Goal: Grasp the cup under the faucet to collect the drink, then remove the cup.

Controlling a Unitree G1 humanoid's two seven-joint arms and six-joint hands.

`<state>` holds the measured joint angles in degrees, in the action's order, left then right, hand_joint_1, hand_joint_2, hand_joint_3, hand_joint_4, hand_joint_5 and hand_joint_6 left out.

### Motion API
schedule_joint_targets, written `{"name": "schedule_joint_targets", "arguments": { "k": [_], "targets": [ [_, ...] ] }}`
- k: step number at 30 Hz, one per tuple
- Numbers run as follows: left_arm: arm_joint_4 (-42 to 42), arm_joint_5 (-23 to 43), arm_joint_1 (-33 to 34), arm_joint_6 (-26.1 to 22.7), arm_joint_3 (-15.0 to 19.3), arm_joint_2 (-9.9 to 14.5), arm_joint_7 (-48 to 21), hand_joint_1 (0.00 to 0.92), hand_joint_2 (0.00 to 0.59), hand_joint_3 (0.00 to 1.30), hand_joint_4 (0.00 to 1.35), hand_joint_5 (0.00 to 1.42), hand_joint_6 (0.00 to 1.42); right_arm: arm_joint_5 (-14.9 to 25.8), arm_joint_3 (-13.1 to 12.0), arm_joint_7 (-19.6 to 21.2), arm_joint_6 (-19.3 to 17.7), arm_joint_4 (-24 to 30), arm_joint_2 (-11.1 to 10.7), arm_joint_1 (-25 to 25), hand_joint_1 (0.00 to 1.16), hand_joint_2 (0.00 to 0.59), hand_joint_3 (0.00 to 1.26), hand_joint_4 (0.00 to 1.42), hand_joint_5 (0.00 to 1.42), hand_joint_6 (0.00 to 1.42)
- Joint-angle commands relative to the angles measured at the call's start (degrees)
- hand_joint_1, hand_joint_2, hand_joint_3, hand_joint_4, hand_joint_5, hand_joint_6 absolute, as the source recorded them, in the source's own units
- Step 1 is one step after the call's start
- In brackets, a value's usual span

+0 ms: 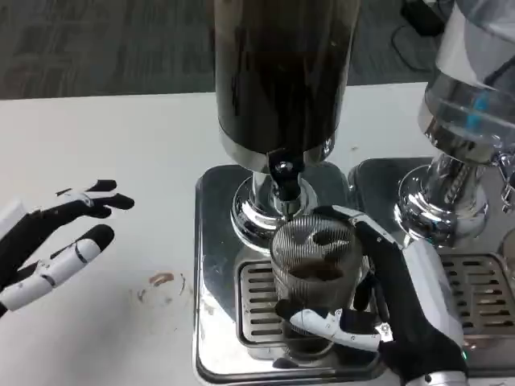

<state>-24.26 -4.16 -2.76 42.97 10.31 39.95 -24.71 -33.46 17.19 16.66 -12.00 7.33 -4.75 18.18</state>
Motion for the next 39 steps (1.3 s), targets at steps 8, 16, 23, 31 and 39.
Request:
{"name": "schedule_joint_targets", "arguments": {
  "k": [8, 16, 23, 31, 39],
  "targets": [
    [-3.76, -4.56, 4.48, 4.71, -3.08, 5.42, -2.46, 0.0, 0.236, 0.1, 0.0, 0.0, 0.0, -1.29, -0.01, 2.41, -0.31, 7.86, 2.01, 6.37, 0.99, 0.18, 0.35, 0.49, 0.78, 1.14],
    [-4.19, -16.29, 5.25, 11.78, -4.83, 7.4, 5.98, 0.0, 0.242, 0.01, 0.0, 0.0, 0.0, -0.54, -0.97, 0.68, 0.22, 11.25, 1.73, 7.69, 0.98, 0.181, 0.35, 0.49, 0.78, 1.14],
    [1.8, -16.23, -0.66, 9.75, -2.46, 5.41, 11.66, 0.0, 0.247, 0.0, 0.0, 0.0, 0.0, 2.15, -3.33, -2.08, -0.14, 15.12, 0.42, 9.86, 0.98, 0.181, 0.35, 0.49, 0.78, 1.14],
    [7.11, -20.27, -1.97, 6.53, -4.19, -0.13, 16.98, 0.0, 0.248, 0.0, 0.0, 0.0, 0.0, 5.97, -7.03, -8.35, 0.45, 23.29, -3.04, 12.83, 0.98, 0.181, 0.35, 0.49, 0.78, 1.14],
    [13.44, -18.7, -2.95, 3.37, -5.33, 0.03, 15.02, 0.0, 0.249, 0.0, 0.0, 0.0, 0.0, 9.02, -9.6, -10.92, -0.04, 27.62, -3.13, 16.33, 0.98, 0.186, 0.36, 0.5, 0.8, 1.14]
  ]
}}
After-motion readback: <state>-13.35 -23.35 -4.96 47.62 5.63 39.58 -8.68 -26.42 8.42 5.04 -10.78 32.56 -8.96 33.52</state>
